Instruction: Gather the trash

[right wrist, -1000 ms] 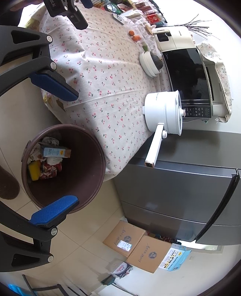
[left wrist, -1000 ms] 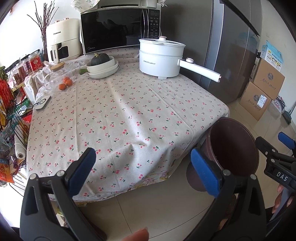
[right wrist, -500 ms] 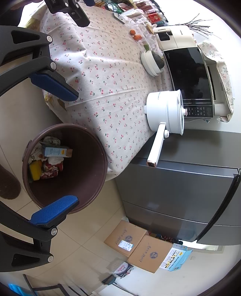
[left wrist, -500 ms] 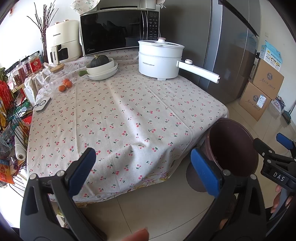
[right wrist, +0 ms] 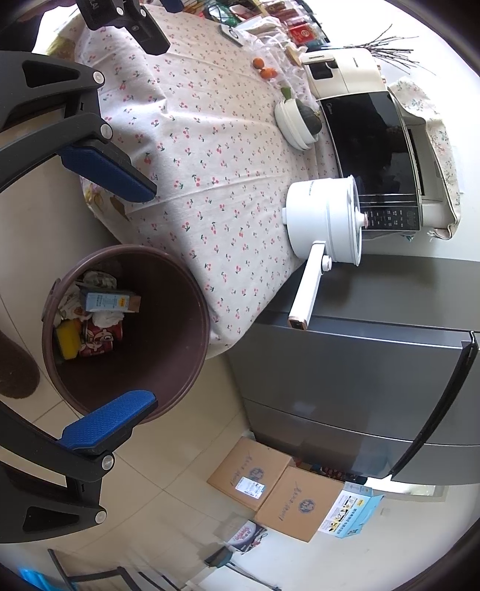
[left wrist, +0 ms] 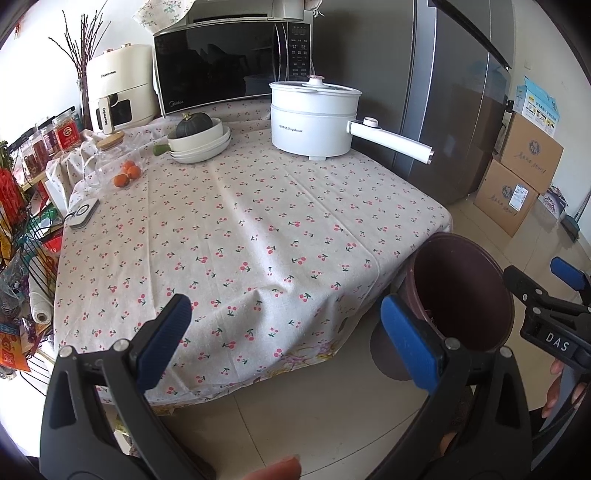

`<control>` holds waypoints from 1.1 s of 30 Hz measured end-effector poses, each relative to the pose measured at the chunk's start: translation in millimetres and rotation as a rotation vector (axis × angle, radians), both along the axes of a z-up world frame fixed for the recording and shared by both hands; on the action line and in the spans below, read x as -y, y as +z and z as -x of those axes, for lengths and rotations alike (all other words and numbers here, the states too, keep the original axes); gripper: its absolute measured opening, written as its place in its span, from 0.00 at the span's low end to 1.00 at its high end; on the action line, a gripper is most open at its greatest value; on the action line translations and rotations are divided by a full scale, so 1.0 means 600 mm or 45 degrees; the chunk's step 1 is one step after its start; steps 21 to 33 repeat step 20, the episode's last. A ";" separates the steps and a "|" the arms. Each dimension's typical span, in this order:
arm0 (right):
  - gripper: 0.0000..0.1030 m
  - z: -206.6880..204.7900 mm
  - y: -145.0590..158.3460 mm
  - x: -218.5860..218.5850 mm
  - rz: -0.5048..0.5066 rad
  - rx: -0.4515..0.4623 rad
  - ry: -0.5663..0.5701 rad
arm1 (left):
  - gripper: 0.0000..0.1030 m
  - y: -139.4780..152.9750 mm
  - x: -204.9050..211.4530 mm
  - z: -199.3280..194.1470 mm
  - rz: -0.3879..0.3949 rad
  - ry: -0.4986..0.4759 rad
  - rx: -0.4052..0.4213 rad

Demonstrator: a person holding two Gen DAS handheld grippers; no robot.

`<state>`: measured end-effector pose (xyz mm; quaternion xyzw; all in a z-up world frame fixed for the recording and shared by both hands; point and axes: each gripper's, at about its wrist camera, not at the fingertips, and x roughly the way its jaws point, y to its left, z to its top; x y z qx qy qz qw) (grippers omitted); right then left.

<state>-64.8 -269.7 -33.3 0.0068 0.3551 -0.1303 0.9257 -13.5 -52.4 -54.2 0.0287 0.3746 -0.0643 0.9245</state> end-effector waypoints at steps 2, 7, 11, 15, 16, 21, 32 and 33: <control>1.00 0.000 0.000 -0.001 0.000 0.002 -0.002 | 0.99 0.002 0.000 0.001 0.006 -0.004 0.000; 1.00 0.000 -0.001 -0.001 0.002 -0.002 -0.006 | 0.99 0.007 -0.001 0.003 0.024 -0.018 0.003; 1.00 0.000 -0.001 -0.001 0.002 -0.005 -0.005 | 0.99 0.009 -0.001 0.004 0.040 -0.023 0.004; 1.00 0.001 -0.001 -0.002 0.003 -0.004 -0.005 | 0.99 0.013 -0.002 0.005 0.055 -0.029 0.013; 1.00 0.001 -0.001 -0.002 0.002 -0.005 -0.006 | 0.99 0.013 -0.002 0.006 0.056 -0.029 0.018; 1.00 0.002 -0.002 -0.002 0.002 -0.005 -0.005 | 0.99 0.016 -0.003 0.007 0.064 -0.035 0.028; 1.00 0.002 -0.002 -0.002 0.002 -0.005 -0.005 | 0.99 0.016 -0.003 0.007 0.064 -0.035 0.028; 1.00 0.002 -0.002 -0.002 0.002 -0.005 -0.005 | 0.99 0.016 -0.003 0.007 0.064 -0.035 0.028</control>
